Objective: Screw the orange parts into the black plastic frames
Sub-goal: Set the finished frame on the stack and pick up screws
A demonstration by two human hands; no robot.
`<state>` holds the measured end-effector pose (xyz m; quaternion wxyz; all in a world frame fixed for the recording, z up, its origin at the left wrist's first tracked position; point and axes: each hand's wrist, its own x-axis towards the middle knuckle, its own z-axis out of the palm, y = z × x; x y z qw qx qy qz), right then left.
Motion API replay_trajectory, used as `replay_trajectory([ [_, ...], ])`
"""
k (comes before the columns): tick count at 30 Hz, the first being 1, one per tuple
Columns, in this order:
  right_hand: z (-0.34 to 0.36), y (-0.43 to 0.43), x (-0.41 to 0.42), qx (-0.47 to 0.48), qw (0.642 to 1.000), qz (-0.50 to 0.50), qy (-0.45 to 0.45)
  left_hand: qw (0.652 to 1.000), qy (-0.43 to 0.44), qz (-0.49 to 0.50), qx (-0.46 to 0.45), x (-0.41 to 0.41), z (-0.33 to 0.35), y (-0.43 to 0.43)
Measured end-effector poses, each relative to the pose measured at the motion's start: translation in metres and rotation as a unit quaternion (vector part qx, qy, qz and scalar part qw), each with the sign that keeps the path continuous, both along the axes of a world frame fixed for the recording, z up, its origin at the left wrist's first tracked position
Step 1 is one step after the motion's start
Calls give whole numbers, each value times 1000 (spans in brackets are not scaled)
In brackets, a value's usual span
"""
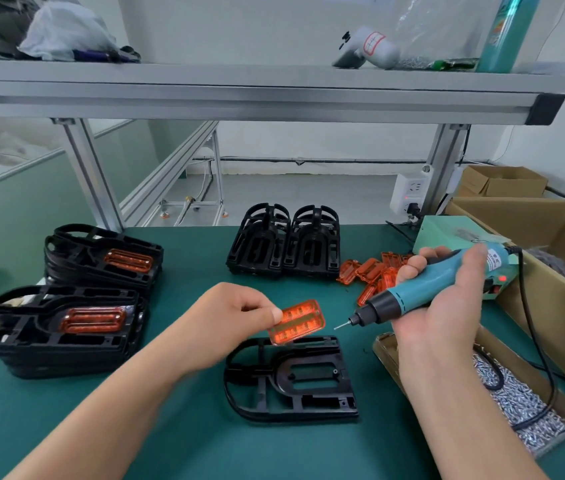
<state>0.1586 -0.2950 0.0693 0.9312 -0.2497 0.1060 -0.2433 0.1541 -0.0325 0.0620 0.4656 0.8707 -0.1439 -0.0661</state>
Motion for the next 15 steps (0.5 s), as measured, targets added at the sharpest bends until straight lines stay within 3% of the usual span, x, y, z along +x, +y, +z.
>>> replay_trajectory([
  [7, -3, 5, -1, -19, 1000, 11, -5, 1000, 23, -19, 0, -12, 4, 2],
  [15, -4, 12, -4, -41, 999, 18, -10, 999, -22, -12, 27, -17, 6, 1],
])
